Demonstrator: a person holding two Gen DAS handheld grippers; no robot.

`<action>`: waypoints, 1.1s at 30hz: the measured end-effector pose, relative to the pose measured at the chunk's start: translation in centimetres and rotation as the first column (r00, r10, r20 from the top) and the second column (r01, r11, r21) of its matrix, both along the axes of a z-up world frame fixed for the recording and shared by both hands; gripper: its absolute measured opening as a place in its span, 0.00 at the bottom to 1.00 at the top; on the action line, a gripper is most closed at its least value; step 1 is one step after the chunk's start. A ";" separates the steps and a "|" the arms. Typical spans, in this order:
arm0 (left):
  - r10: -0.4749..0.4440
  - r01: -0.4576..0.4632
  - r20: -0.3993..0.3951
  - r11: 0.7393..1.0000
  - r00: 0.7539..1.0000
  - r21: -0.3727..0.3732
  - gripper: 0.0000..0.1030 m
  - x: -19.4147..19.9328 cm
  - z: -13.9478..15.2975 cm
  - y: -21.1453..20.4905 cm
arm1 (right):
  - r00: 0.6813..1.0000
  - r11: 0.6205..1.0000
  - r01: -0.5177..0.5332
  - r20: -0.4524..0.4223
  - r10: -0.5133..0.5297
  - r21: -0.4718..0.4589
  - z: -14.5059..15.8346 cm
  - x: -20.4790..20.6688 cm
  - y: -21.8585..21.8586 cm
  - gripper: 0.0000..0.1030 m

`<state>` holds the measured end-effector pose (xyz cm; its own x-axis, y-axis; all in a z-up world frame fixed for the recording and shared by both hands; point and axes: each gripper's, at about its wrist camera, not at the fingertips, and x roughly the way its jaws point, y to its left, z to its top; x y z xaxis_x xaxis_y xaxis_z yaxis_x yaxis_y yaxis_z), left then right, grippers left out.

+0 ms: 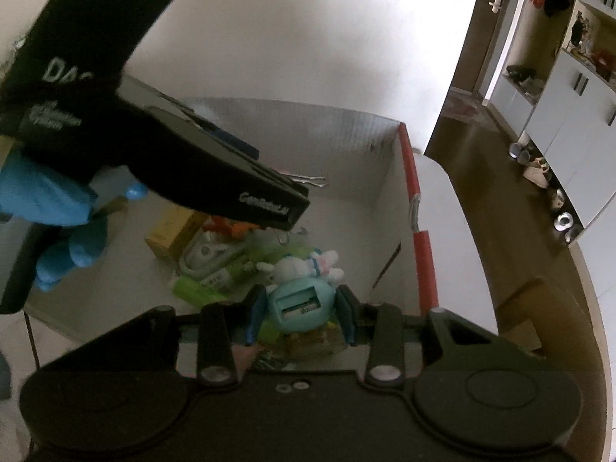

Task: Organize rigid objects
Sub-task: 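Open the left tool releasing the binder clip while the right tool releases the timer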

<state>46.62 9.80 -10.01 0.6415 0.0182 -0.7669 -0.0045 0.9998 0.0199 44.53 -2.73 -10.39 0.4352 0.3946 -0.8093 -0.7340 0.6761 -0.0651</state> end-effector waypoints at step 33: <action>0.018 -0.019 -0.087 1.000 0.996 -0.013 0.49 -1.3 0.3 0.5 | 0.998 0.997 0.038 -0.055 -0.034 0.064 1.2 -1.3 -1.0 0.60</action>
<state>45.36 10.34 -9.76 0.5724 0.0184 -0.8198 -0.0221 0.9997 0.0070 43.23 -3.76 -9.21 0.4064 0.4323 -0.8049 -0.7104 0.7035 0.0191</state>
